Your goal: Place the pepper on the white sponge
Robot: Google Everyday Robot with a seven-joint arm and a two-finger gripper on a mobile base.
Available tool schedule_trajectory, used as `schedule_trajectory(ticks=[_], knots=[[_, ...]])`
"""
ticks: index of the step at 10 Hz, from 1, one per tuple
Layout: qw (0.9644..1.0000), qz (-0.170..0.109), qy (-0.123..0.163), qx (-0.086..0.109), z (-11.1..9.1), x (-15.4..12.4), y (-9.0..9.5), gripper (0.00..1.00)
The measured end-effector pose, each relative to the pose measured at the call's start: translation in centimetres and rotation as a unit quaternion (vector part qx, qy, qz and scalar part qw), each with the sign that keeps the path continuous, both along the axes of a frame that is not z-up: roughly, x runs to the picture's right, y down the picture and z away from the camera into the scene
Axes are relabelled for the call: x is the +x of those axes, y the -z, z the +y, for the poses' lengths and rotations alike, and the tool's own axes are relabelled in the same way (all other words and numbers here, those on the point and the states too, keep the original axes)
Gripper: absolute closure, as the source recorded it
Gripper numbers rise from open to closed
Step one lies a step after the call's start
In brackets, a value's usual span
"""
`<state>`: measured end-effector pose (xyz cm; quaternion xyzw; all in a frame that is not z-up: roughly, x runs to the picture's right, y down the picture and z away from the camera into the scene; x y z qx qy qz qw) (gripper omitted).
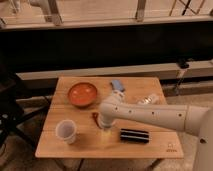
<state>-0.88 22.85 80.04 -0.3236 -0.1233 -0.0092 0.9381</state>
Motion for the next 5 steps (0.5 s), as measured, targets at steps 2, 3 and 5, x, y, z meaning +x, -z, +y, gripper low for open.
schedule_trajectory(ticks=[2,3,5], knots=[[0.9998,-0.002,-0.003,0.02,-0.26,0.0,0.47,0.2],[0.9996,0.001,-0.005,0.027,-0.23,0.0,0.55,0.2],[0.9988,0.018,-0.014,0.044,0.0,-0.34,0.44,0.2]])
